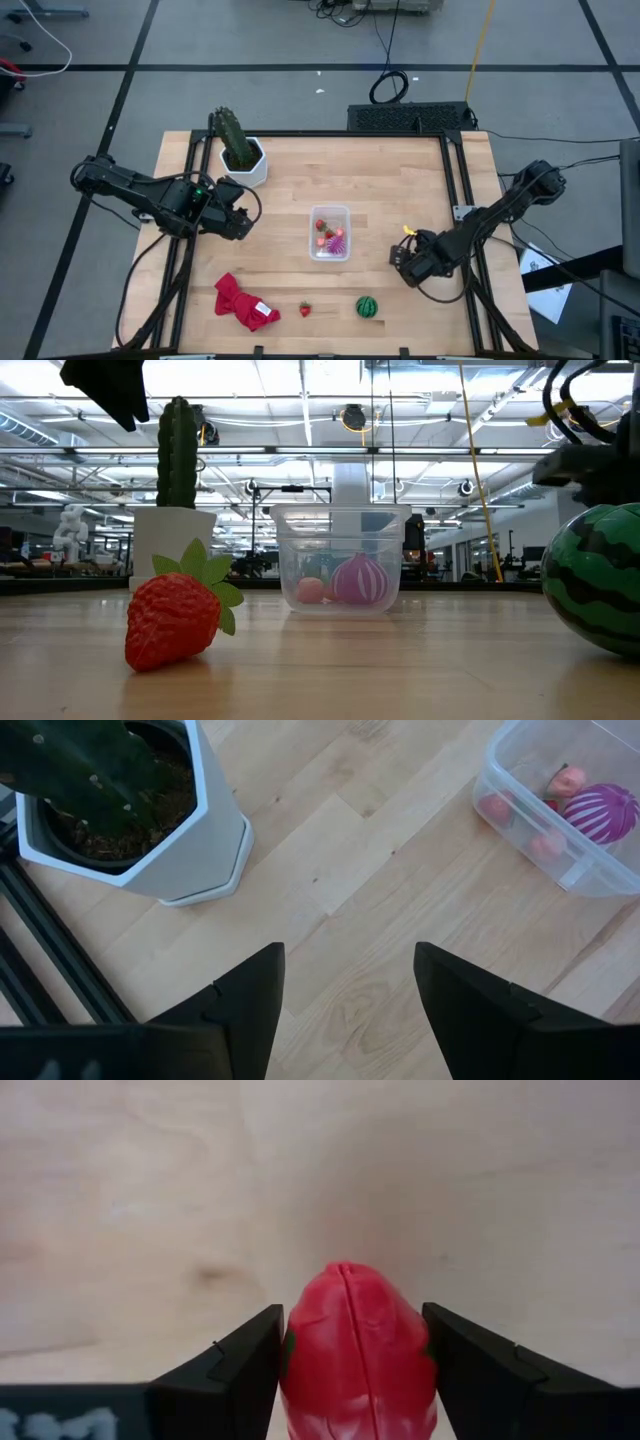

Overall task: Pick and placing Produce into tupperware
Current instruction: Put the red dragonfruit into the transparent bin

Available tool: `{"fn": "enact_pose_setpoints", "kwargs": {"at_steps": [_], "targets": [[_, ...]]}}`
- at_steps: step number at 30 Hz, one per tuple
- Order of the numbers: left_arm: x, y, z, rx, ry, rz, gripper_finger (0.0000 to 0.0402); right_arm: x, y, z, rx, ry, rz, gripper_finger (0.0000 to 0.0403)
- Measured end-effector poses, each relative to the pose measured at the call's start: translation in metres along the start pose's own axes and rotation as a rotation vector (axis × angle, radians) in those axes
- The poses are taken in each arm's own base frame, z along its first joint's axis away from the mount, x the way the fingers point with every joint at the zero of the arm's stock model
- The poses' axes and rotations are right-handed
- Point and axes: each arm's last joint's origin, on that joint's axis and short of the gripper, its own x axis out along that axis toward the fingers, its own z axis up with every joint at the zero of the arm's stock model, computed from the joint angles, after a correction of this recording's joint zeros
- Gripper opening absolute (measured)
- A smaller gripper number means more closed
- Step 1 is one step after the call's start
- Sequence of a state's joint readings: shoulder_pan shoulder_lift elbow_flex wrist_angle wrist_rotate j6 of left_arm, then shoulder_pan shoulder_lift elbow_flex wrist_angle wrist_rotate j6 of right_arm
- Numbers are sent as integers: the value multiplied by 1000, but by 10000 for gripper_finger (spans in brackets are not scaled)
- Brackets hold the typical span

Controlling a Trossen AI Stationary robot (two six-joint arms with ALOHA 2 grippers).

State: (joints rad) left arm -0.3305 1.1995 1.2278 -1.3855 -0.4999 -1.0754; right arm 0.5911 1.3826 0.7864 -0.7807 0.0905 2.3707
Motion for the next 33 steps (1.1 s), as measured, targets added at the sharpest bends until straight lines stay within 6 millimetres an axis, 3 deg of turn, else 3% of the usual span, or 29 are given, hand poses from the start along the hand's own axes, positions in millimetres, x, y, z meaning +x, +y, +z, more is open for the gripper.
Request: {"fn": "enact_pose_setpoints", "kwargs": {"at_steps": [4,11,25,33], "targets": [[0,0,0,-1,0,0,230,-9,4,5,13,-23,105,214],[0,0,0,-2,-6,3,230,-26,23,11,15,-87,437,219],[0,0,0,-3,-7,3,230,-74,101,33,-156,-213,1119,218],[0,0,0,-3,-2,1,230,-90,117,46,-331,-254,1275,218]]}}
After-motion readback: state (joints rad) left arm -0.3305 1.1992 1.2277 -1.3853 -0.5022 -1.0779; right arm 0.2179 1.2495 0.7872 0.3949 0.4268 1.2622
